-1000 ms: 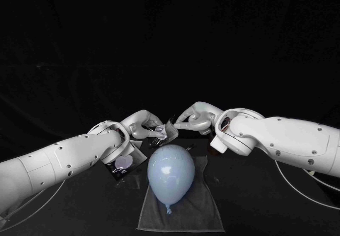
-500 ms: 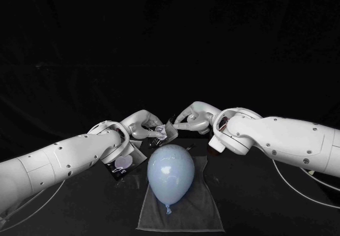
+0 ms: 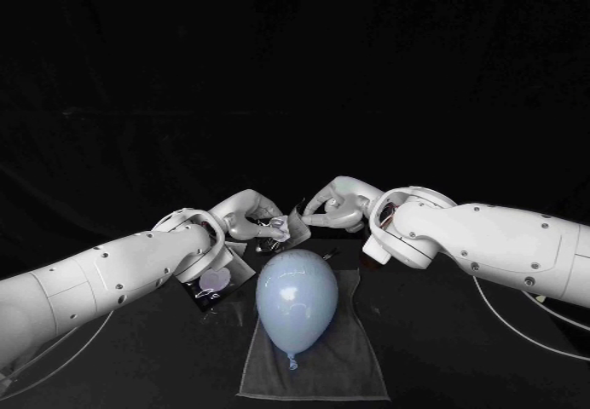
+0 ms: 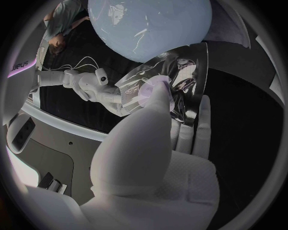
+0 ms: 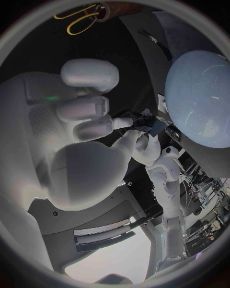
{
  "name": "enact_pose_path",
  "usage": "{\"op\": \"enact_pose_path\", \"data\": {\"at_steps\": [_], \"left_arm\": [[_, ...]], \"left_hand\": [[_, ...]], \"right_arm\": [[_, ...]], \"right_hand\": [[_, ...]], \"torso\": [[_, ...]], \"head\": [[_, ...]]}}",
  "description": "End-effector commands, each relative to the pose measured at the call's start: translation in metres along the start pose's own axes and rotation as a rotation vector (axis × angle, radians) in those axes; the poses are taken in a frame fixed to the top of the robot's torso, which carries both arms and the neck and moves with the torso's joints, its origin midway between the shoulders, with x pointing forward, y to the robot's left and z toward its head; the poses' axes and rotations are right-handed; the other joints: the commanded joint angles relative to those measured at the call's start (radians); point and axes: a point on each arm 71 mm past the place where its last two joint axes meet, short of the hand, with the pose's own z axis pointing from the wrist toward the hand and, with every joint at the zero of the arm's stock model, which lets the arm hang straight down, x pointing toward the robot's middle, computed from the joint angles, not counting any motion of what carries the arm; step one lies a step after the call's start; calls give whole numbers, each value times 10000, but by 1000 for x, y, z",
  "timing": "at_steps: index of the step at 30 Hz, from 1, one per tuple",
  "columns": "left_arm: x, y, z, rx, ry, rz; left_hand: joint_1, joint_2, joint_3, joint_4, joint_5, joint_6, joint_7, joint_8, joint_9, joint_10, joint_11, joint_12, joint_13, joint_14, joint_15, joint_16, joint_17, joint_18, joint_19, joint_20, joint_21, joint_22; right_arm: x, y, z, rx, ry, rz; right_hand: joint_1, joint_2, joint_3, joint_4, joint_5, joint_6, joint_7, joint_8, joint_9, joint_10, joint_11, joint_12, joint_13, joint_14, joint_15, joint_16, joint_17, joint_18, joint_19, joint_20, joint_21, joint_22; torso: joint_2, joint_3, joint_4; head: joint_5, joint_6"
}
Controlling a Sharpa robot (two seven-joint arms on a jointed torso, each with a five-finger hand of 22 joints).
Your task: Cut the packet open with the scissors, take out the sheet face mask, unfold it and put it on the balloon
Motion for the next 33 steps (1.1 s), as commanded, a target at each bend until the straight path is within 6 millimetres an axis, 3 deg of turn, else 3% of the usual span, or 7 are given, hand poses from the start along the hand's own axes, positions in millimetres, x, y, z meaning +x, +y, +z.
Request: {"op": "enact_pose_path", "data": {"at_steps": [1, 9, 23, 33], "left_arm": [[0, -3, 2, 101, 47, -186], [-1, -1, 2, -28, 45, -273], [-1, -2, 1, -43, 41, -367], [1, -4, 2, 41, 38, -394]], "left_hand": [[43, -15, 58, 1, 24, 13, 90, -57, 10, -17, 85, -35, -1, -2, 58, -68, 17, 156, -24, 7, 38, 12], [27, -15, 66, 2, 24, 12, 98, -65, 6, -16, 91, -50, 1, -1, 62, -73, 20, 155, -31, 8, 43, 16], [21, -14, 68, 4, 24, 13, 101, -66, 5, -15, 92, -54, 2, 0, 63, -74, 21, 155, -32, 8, 44, 17], [20, -9, 85, -4, 24, 16, 105, -72, 2, -8, 93, -67, 4, 5, 63, -78, 25, 155, -38, 8, 51, 22]], "right_arm": [[2, 1, 0, 19, 80, -355], [4, 1, 0, 102, 270, -700], [5, 0, 2, 363, 301, -1149], [9, -2, 11, 636, 494, -1006]], "right_hand": [[73, -13, -20, -69, -109, 86, -11, 66, 16, 68, -2, 39, 1266, 1036, -56, 68, 2506, -57, 69, -32, 37, 481], [48, -51, -41, -75, -219, 101, -16, 81, 28, 56, -6, 18, 1252, 1033, -60, 64, 2493, -63, 81, -37, 52, 503], [-20, -234, -77, -96, 81, 100, -14, 90, 40, 26, -9, -35, 1224, 1035, -70, 66, 2502, -62, 76, -51, 33, 505], [-227, -181, -127, 88, -275, 94, -18, 95, 47, 43, -7, -29, 1241, 1033, -64, 64, 2494, -62, 77, -45, 16, 509]], "torso": [[2, 3, -7], [-3, 5, 0], [1, 2, -1], [-3, -4, 0]], "head": [[-5, -12], [-38, -15], [-34, -20], [-58, -48]]}}
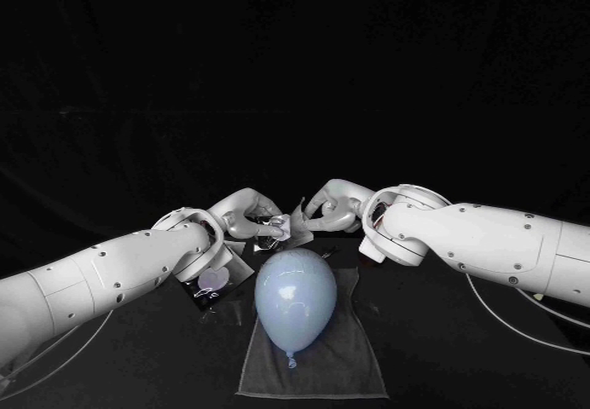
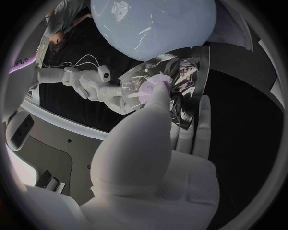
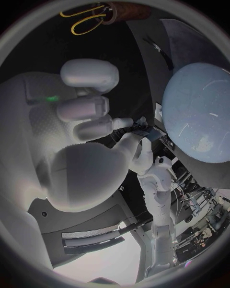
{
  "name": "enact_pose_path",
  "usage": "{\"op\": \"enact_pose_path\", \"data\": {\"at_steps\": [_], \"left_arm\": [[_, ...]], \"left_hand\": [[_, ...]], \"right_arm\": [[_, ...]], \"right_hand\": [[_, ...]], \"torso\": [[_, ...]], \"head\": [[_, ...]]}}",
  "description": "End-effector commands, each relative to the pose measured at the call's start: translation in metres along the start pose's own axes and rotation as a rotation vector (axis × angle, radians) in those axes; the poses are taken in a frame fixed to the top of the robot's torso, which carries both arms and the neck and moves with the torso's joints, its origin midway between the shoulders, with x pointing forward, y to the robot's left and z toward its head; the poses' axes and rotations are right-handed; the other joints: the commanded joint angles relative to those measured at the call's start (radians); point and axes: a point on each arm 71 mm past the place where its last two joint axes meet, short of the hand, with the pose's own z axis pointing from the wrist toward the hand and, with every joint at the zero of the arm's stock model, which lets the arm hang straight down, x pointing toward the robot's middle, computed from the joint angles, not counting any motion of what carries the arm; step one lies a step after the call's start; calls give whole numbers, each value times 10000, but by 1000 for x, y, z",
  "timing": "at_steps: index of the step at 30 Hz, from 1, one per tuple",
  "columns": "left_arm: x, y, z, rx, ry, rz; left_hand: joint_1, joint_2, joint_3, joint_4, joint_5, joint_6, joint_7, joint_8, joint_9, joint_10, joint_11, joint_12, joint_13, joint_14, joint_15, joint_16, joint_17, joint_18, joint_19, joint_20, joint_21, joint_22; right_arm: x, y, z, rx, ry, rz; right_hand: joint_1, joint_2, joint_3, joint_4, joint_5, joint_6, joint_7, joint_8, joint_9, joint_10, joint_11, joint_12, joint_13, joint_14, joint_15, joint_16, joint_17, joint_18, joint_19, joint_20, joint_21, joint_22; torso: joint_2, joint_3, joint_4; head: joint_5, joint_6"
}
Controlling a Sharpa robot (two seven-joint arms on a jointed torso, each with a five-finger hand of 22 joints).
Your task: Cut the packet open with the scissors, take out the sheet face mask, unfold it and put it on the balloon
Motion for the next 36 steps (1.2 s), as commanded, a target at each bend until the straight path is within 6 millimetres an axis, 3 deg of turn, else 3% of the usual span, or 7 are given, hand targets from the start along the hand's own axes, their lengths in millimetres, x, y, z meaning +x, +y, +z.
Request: {"op": "enact_pose_path", "data": {"at_steps": [1, 16, 22, 26, 29, 33, 36], "left_arm": [[0, -4, 2, 127, 20, -135], [0, -5, 4, 124, -44, -183], [0, -5, 5, 134, -32, -226], [0, -6, 5, 134, -31, -280], [1, -6, 5, 136, -41, -364], [0, -6, 5, 105, -130, -577], [-2, -6, 5, 57, -245, -769]], "left_hand": [[20, -9, 57, 25, 24, -21, 68, -31, 7, 26, 58, -67, 4, 4, 63, -40, 14, 157, -38, 8, 52, 14], [28, -7, 65, 21, 25, -20, 69, -34, 5, 27, 58, -72, 5, 5, 62, -42, 15, 157, -39, 7, 55, 15], [45, -1, 91, 16, 25, -14, 72, -39, 2, 34, 57, -86, 7, 10, 59, -47, 19, 158, -44, 6, 63, 21], [45, -1, 91, 16, 25, -14, 72, -39, 2, 34, 57, -86, 7, 10, 59, -47, 19, 158, -44, 6, 63, 21], [45, -1, 91, 16, 25, -14, 72, -39, 2, 34, 57, -86, 7, 10, 59, -47, 19, 158, -44, 6, 63, 21], [26, -27, 101, 25, 23, -37, 94, -65, -10, 12, 76, -125, 4, 7, 68, -61, 22, 156, -57, 8, 72, 28], [-69, -111, 88, 31, 20, -221, 206, -199, -67, -142, 165, -258, -14, -19, 115, -100, 25, 151, -89, 14, 87, 39]], "right_arm": [[4, -1, 3, 193, 372, -1], [22, 2, 12, 339, 1359, 612], [23, 2, 15, 403, 1231, 735], [20, 0, 17, 390, 921, 894], [17, 0, 18, 280, 635, 1134], [14, -1, 19, -17, 335, 1551], [12, -1, 17, -237, 167, 1921]], "right_hand": [[-163, 74, -7, 101, -220, 54, 17, 55, 18, 66, 9, -9, 1244, 1033, -63, 55, 2493, -57, 38, -11, 9, 499], [-606, 276, -286, 706, -1524, 3, 49, -75, -80, 61, 44, -54, 1243, 1014, -38, 31, 2408, -36, -7, 5, -106, 447], [-862, 412, -469, 1080, -1503, 51, 32, -79, -102, 57, 37, -70, 1243, 1010, -37, 26, 2391, -28, -20, 15, -145, 432], [-738, 781, -329, 1184, -1297, 165, -21, -22, -91, 110, -10, -5, 1302, 1012, -73, 28, 2399, -28, -8, -8, -142, 448], [-25, 1400, 214, 774, -1574, 474, -210, 202, 9, 251, -175, 173, 1455, 1028, -206, 47, 2468, -44, 47, -108, -77, 529], [591, 1629, 696, 138, -1597, 985, -473, 674, 271, 516, -406, 558, 1771, 1037, -399, 59, 2513, -49, 60, -271, -60, 563], [629, 1606, 828, -44, -1598, 1039, -529, 841, 379, 672, -463, 803, 1973, 1024, -458, 42, 2454, -40, 28, -344, -108, 531]], "torso": [[3, -1, 0], [7, 5, -8], [1, 7, 5], [-1, 3, 3], [-1, -1, 3], [1, 3, 2], [0, 5, 4]], "head": [[-12, -11], [-38, -37], [-65, -35], [-80, -25], [-88, -19], [-93, 0], [-98, 7]]}}
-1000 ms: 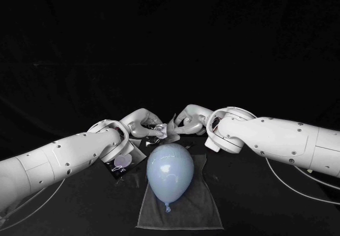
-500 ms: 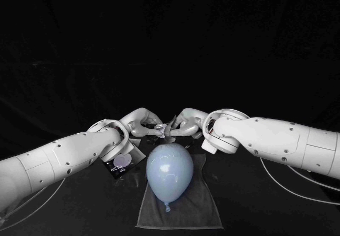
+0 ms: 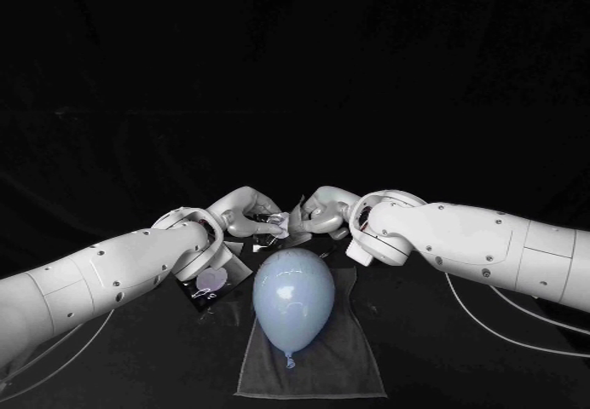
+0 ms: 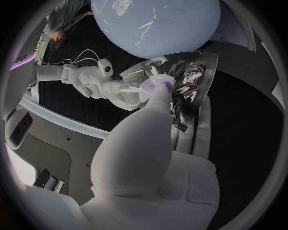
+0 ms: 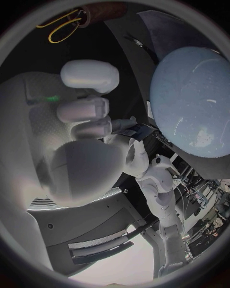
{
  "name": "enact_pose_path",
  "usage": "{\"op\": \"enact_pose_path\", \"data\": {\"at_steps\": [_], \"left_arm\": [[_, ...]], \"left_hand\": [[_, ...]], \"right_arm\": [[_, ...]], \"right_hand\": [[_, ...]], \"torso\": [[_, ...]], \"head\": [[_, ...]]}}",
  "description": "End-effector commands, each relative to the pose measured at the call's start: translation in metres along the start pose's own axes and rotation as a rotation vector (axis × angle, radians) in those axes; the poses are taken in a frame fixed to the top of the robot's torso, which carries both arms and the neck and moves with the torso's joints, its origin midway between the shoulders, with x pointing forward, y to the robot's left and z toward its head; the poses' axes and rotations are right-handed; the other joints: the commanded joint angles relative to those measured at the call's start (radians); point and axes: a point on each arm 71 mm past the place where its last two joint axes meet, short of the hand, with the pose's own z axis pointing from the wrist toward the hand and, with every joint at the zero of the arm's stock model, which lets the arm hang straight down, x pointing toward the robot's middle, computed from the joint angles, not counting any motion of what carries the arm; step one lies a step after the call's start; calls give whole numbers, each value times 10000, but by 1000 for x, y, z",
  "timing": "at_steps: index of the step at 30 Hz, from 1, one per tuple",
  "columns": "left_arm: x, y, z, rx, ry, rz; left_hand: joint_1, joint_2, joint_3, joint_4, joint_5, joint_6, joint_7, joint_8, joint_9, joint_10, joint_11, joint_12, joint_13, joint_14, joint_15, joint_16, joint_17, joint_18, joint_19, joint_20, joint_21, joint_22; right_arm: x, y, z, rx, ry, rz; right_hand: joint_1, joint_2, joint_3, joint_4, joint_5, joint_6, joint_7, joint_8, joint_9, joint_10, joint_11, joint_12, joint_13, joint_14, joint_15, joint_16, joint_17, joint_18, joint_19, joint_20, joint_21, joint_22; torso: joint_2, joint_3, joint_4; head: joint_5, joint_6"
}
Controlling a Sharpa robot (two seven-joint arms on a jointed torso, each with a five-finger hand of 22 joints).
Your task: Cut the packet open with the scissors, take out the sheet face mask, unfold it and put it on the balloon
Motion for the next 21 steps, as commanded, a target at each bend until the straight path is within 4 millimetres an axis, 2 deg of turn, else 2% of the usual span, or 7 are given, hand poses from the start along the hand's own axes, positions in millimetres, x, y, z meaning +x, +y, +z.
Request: {"op": "enact_pose_path", "data": {"at_steps": [1, 7, 12, 14, 16, 18, 21], "left_arm": [[-2, -3, 2, 107, -180, -548], [-7, 0, 1, -76, -481, -798], [-11, 5, 0, -376, -568, -898], [-13, 9, -1, -566, -570, -950], [-15, 12, -2, -749, -570, -1034], [-17, 15, -3, -911, -602, -1133], [-20, 19, -5, -1094, -689, -1316]], "left_hand": [[-183, -154, 13, -11, 21, -373, 225, -259, -113, -270, 192, -201, -21, -143, 195, -143, -9, 138, -140, 29, 38, 13], [-891, -453, -238, -28, 20, -1027, 452, -621, -255, -961, 475, -514, 3, -978, 549, -770, -204, 48, -472, 82, -126, -65], [-1403, -817, -87, -12, 16, -1579, 682, -782, -287, -1513, 714, -560, 14, -1844, 855, -1422, -503, -534, -1597, 123, -914, -465], [-1781, -1368, -236, 33, 38, -2060, 428, -976, -359, -2198, 1006, -764, -26, -2614, 1146, -1877, -718, -933, -3173, 148, -1654, -819], [-1906, -1701, -665, 51, 38, -2433, 425, -1099, -424, -2629, 1165, -783, -22, -3014, 1301, -2113, -854, -1029, -4167, 158, -2074, -1017], [-1951, -1978, -1242, 72, 65, -3088, 177, -1290, -569, -3042, 1328, -771, -14, -3451, 1434, -2314, -1036, -1028, -4448, 166, -2219, -1074], [-2001, -2115, -1577, 85, 75, -3439, 75, -1380, -638, -3240, 1383, -717, 4, -3832, 1490, -2444, -1225, -1028, -4538, 168, -2281, -1087]], "right_arm": [[-5, 3, -2, -710, -527, 856], [-13, -2, -11, -1056, -1168, 1444], [-21, -10, -18, -1030, -1596, 1666], [-24, -14, -21, -959, -1761, 1716], [-28, -18, -24, -872, -1905, 1745], [-31, -22, -26, -796, -2021, 1760], [-34, -26, -29, -721, -2149, 1709]], "right_hand": [[183, 124, 107, -157, 29, 93, -60, 185, 164, 599, -67, 112, 1995, 995, -86, 50, 2443, -35, -16, -110, -7, 529], [138, 97, 180, -260, 29, 97, -87, 292, 231, 630, -94, 152, 2031, 1000, -113, 56, 2466, -51, 18, -143, 43, 585], [100, 80, 211, -309, 29, 99, -101, 348, 265, 651, -108, 181, 2056, 1004, -127, 60, 2481, -56, 28, -159, 56, 601], [90, 65, 231, -348, 29, 96, -111, 377, 282, 663, -118, 197, 2070, 1005, -135, 61, 2484, -57, 32, -167, 59, 607], [90, 65, 231, -348, 29, 96, -111, 377, 282, 663, -118, 197, 2070, 1005, -135, 61, 2484, -57, 32, -167, 59, 607], [83, 58, 241, -367, 29, 94, -114, 391, 290, 664, -121, 197, 2071, 1006, -139, 63, 2491, -61, 43, -171, 76, 623], [80, 55, 247, -378, 29, 92, -117, 399, 295, 662, -124, 193, 2068, 1004, -141, 61, 2483, -61, 43, -174, 75, 623]], "torso": [[-2, 4, 3], [-5, 8, -11], [-3, 10, -10], [0, 17, -15], [3, 22, -16], [9, 19, -11], [10, 23, -12]], "head": [[-9, 22], [11, 37], [-7, 69], [-7, 86], [-2, 93], [7, 103], [6, 111]]}}
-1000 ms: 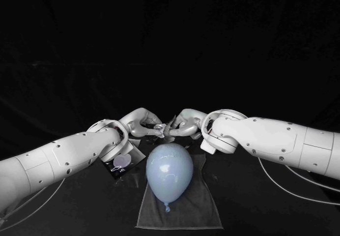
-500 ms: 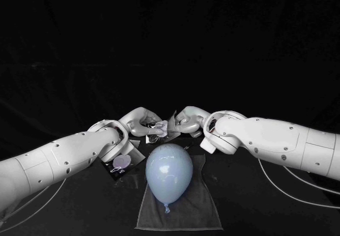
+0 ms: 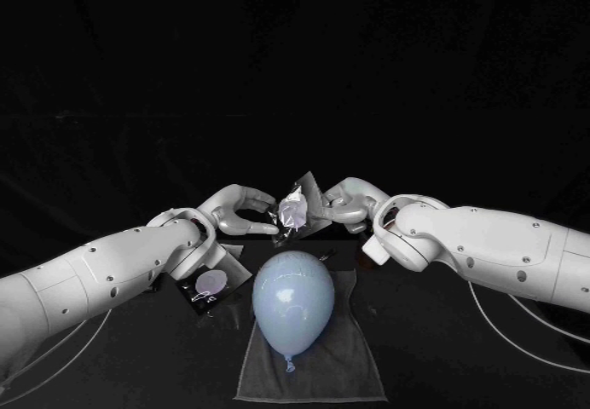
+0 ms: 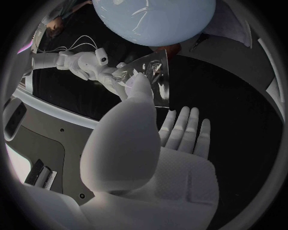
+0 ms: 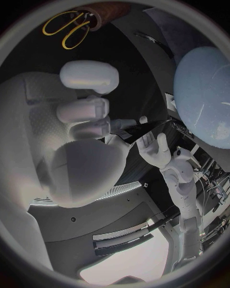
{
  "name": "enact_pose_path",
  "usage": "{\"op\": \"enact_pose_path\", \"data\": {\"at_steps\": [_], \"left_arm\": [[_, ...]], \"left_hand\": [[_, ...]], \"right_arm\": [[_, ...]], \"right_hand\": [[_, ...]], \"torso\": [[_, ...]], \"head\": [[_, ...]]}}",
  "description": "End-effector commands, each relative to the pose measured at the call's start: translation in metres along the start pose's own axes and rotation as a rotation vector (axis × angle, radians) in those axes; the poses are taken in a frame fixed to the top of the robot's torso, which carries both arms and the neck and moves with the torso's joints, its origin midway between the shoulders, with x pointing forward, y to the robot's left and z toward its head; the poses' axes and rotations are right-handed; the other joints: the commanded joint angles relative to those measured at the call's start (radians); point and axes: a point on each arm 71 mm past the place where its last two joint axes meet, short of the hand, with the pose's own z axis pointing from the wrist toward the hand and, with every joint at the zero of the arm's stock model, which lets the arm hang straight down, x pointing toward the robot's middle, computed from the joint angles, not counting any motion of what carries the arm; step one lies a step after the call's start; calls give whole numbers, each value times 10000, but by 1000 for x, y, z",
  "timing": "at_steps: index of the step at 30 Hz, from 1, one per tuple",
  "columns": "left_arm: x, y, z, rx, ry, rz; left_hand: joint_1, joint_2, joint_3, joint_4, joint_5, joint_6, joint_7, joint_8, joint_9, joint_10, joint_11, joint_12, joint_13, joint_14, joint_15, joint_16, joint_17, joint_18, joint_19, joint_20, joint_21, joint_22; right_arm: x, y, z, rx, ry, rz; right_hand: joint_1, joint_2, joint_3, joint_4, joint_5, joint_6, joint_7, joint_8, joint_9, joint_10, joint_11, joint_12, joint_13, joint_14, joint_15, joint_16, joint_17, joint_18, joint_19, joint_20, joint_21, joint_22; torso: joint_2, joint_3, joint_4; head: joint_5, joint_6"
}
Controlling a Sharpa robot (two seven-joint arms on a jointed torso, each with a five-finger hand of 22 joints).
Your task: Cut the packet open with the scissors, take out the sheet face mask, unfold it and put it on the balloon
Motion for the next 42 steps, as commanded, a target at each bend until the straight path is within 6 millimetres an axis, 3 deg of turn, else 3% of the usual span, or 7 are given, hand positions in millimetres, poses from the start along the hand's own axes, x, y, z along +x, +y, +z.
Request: {"op": "enact_pose_path", "data": {"at_steps": [1, 9, 14, 16, 22, 27, 42], "left_arm": [[-4, 5, -1, -433, -85, -594], [-15, 8, -4, -430, -1037, -1331], [-26, 6, -7, -179, -2028, -1831], [-27, 3, -9, -53, -2259, -1982], [-15, -11, -9, 206, -1803, -2545], [9, -24, 1, -157, -663, -3180], [52, -33, 27, -2442, 624, -4719]], "left_hand": [[-31, -114, -201, 2, 38, -234, 14, -64, -48, -140, 41, 20, 13, -219, 35, -76, -107, -105, -117, -10, -58, -15], [-109, -287, -333, 14, 62, -536, -16, -90, -76, -584, 142, 92, 29, -810, 140, -275, -379, -113, -289, -4, -176, -31], [116, 63, 1022, -4, 40, 161, 421, 290, 174, -595, 68, 464, 98, 15, 87, 125, -19, -105, -78, -7, -161, 12], [234, 365, 1654, -30, -10, 870, 981, 675, 399, -400, -201, 762, 150, 296, -109, 446, 66, -67, 830, -22, 110, 147], [127, 1296, 2547, -154, 9, 1873, 389, 1498, 712, 1282, -953, 2160, 515, 3201, -1106, 3109, 1139, 1155, 5164, -473, 2261, 1098], [-1288, 1756, 2371, -84, -13, 2141, 277, 1543, 717, 2102, -1225, 2433, 547, 4509, -1518, 4017, 1656, 1135, 6452, -1101, 3201, 1521], [-4284, 1164, 722, -13, 2, 2023, 499, 1395, 694, 2212, -1041, 1949, 319, 4317, -1313, 2908, 1555, 1128, 6202, -903, 2705, 1146]], "right_arm": [[-7, 1, -2, -186, -554, 101], [-19, -8, 2, 122, -1122, -663], [-26, -11, 5, 167, -1576, -1904], [-28, -11, 6, 221, -1794, -2392], [-30, -9, 11, 285, -2274, -3415], [-28, -5, 18, 287, -2453, -4216], [-10, 8, 33, 341, -2121, -5614]], "right_hand": [[44, 19, 115, -192, 24, 74, -95, 170, 294, 662, -52, 43, 2075, 1023, -90, 36, 2476, 2, -8, -50, 27, 614], [30, 12, 150, -243, 24, 68, -104, 207, 314, 672, -62, 54, 2087, 1028, -100, 43, 2500, -2, 4, -61, 42, 632], [13, -1, 204, -317, 24, 61, -114, 252, 337, 696, -73, 90, 2118, 1037, -112, 55, 2541, -15, 36, -75, 87, 677], [7, -6, 213, -331, 24, 61, -116, 262, 341, 702, -76, 99, 2125, 1039, -114, 56, 2547, -19, 48, -78, 104, 694], [-10, -24, 239, -368, 24, 62, -123, 288, 352, 706, -82, 102, 2129, 1044, -120, 63, 2570, -27, 67, -85, 130, 720], [-35, -41, 275, -410, 25, 63, -131, 317, 364, 719, -90, 119, 2144, 1049, -127, 71, 2597, -36, 90, -92, 164, 753], [-49, -62, 372, -497, 25, 47, -137, 357, 378, 719, -99, 109, 2139, 1050, -138, 72, 2600, -44, 113, -104, 193, 785]], "torso": [[8, 8, -2], [-5, -14, 4], [7, -18, 0], [6, -22, 5], [0, -21, 28], [-14, -23, 14], [8, 7, 4]], "head": [[4, 20], [-87, 82], [-218, 176], [-264, 206], [-379, 284], [-381, 335], [-378, 344]]}}
